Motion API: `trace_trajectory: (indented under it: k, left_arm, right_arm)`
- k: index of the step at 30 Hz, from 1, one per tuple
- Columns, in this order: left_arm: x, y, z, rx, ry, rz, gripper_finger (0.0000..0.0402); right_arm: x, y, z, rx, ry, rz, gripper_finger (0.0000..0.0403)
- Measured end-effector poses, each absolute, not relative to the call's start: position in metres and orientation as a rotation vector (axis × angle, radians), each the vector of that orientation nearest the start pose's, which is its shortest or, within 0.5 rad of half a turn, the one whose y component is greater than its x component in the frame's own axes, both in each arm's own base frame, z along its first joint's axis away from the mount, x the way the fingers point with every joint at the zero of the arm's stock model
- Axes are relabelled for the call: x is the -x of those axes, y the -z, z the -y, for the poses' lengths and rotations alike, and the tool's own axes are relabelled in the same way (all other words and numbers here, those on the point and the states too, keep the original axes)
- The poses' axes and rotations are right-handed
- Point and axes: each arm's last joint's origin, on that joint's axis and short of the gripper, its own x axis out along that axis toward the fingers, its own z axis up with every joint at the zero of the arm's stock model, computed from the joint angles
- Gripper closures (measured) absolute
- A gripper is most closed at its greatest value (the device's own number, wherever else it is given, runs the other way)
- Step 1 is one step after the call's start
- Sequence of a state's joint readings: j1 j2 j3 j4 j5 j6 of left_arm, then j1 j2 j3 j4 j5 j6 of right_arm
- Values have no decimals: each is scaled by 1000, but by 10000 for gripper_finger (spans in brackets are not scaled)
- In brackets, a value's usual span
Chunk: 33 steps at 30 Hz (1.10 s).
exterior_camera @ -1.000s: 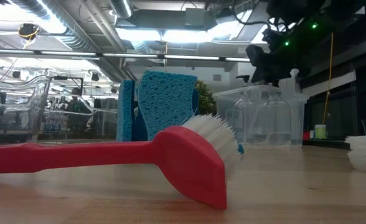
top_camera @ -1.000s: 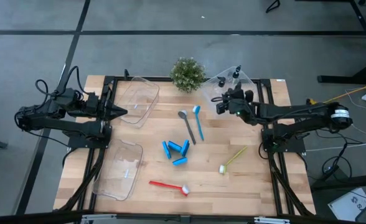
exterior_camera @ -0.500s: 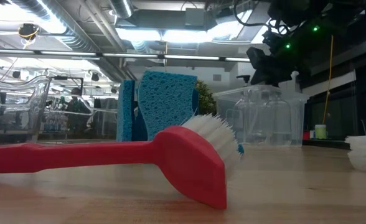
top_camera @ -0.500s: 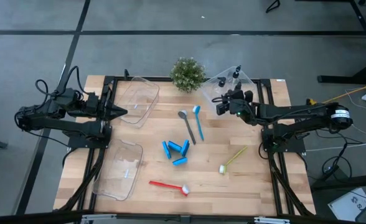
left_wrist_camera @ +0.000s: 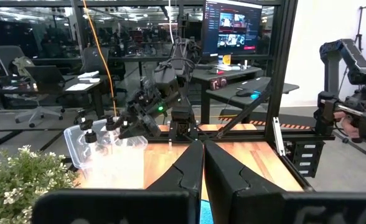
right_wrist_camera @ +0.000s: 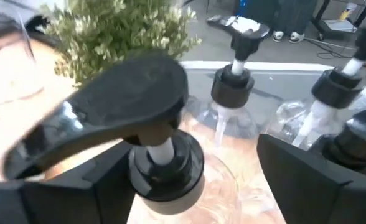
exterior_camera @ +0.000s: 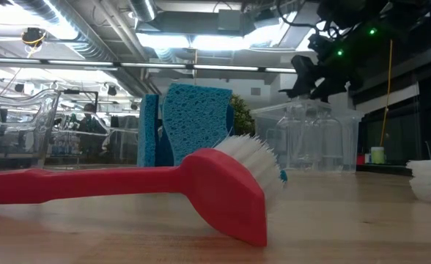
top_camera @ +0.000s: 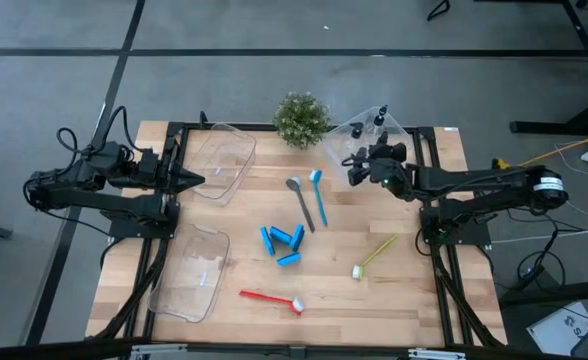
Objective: Pick & Place Kitchen Sink Supplies
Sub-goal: Put the soap dispenser into the white bin
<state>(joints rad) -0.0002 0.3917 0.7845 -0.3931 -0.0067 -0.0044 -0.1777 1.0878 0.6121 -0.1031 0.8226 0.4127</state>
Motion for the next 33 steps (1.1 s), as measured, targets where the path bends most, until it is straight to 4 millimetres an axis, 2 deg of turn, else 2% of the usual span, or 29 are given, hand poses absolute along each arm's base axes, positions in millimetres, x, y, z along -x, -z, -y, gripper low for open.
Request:
trace_trajectory:
  k: [4,10,14,20,23,27,33]
  left_arm:
    - [-76,-353,0,4,-6,0,392]
    - [-76,-353,0,4,-6,0,389]
    - [-76,-353,0,4,-6,-1,391]
    - [-76,-353,0,4,-6,0,389]
    - [-76,-353,0,4,-6,0,391]
    - [-76,-353,0,4,-6,0,394]
    - [-76,-353,0,4,-6,0,391]
  right_arm:
    - [-204,-235,62,-207,1117,-320,95]
    - [-199,-229,64,-254,1149,-354,124]
    - [-198,-226,63,-280,1150,-375,160]
    - [-198,-225,62,-311,1125,-378,238]
    - [-198,-225,62,-314,1123,-376,256]
    - [-199,-225,62,-300,1092,-400,239]
    - [-200,-224,61,-249,1017,-471,149]
